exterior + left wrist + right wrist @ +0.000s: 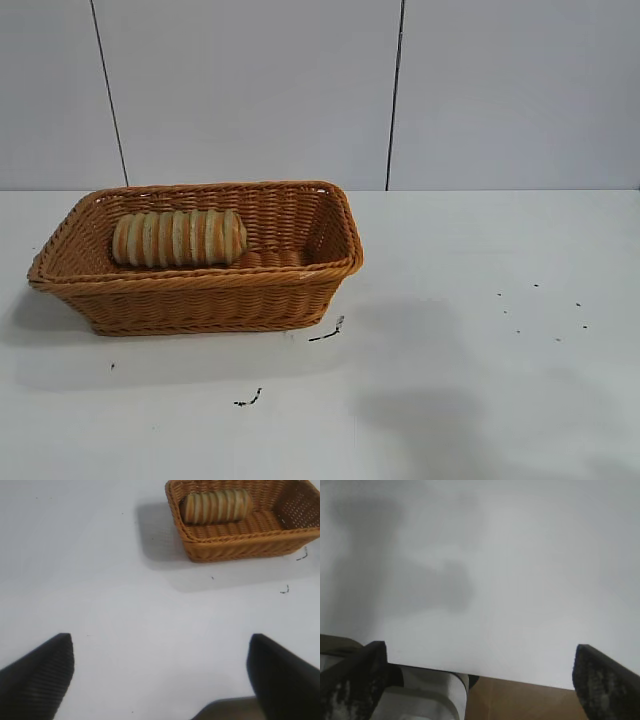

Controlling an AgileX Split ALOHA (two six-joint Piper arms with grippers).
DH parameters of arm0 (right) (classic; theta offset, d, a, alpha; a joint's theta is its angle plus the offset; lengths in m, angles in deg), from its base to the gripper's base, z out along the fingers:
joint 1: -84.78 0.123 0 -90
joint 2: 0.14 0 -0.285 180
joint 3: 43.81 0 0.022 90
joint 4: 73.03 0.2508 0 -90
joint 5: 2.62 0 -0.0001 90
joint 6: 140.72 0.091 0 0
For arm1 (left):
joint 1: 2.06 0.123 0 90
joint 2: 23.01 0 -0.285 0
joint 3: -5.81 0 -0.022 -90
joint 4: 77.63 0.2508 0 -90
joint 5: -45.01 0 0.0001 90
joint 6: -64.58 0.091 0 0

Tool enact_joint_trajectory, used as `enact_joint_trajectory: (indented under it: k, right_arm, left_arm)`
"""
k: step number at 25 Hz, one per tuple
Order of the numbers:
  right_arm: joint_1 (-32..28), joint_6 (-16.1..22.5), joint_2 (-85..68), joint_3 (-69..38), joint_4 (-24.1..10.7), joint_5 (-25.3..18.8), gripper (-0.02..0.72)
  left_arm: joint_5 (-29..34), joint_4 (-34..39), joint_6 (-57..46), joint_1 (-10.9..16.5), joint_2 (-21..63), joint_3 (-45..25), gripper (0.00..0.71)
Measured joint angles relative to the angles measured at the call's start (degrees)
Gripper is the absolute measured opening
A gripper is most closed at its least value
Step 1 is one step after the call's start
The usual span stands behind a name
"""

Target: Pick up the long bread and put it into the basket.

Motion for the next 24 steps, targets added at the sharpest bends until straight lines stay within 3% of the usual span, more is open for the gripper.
enact_joint_trajectory:
  k: [12, 24]
  right_arm:
    - [0.0, 0.23, -21.05, -0.32, -0.05, 0.33, 0.689]
    - [0.0, 0.23, -22.89, -0.32, 0.01, 0.27, 0.689]
  left_arm:
    - [0.0, 0.0, 0.0, 0.0, 0.0, 0.0, 0.692]
    - [0.0, 0.0, 0.0, 0.0, 0.0, 0.0, 0.692]
